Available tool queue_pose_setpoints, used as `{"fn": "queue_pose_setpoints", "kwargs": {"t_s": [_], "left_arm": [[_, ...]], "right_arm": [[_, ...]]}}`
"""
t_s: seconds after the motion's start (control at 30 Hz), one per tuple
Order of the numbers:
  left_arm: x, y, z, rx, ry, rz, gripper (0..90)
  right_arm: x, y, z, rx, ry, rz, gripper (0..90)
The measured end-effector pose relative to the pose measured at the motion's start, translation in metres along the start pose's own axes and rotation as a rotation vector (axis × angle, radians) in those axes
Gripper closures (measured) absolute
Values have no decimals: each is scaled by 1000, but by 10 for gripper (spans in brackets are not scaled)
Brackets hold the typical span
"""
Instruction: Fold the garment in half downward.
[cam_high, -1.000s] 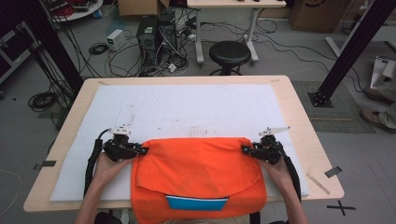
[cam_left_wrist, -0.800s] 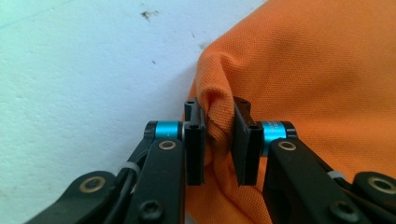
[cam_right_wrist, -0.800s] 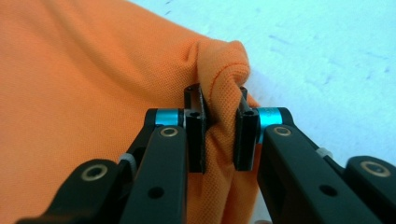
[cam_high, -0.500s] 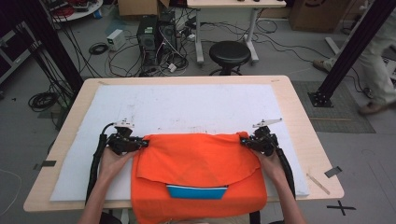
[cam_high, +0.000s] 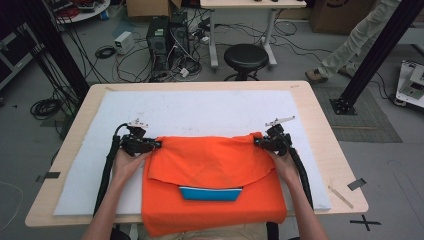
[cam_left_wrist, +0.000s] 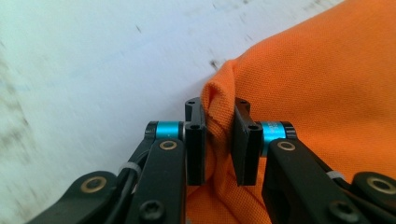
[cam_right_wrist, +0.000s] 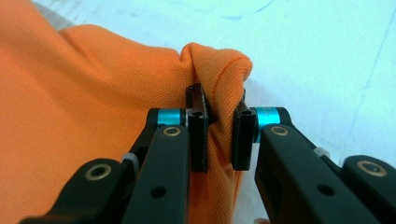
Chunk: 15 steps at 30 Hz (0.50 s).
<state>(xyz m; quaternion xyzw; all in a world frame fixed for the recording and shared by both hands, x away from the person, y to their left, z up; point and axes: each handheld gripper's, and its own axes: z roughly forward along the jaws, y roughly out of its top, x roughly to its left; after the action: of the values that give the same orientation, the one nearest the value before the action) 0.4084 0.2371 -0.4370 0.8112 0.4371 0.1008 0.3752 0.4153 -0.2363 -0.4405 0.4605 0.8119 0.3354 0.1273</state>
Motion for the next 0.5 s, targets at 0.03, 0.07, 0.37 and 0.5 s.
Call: {"fn": "queue_pose_setpoints", "kwargs": {"t_s": [0.03,0.07,0.37,0.5], "left_arm": [[3,5,3,3,13,0,774],[3,5,3,3,13,0,774],[28,16,16,-42,-6,-90,773],[32,25,21,-27,7,-89,773]], "right_arm": [[-2,3,3,-3,-2,8,817],[-2,3,3,-3,-2,8,817],[-13,26,21,1,-23,37,816],[-16,33,27,0,-32,49,816]]}}
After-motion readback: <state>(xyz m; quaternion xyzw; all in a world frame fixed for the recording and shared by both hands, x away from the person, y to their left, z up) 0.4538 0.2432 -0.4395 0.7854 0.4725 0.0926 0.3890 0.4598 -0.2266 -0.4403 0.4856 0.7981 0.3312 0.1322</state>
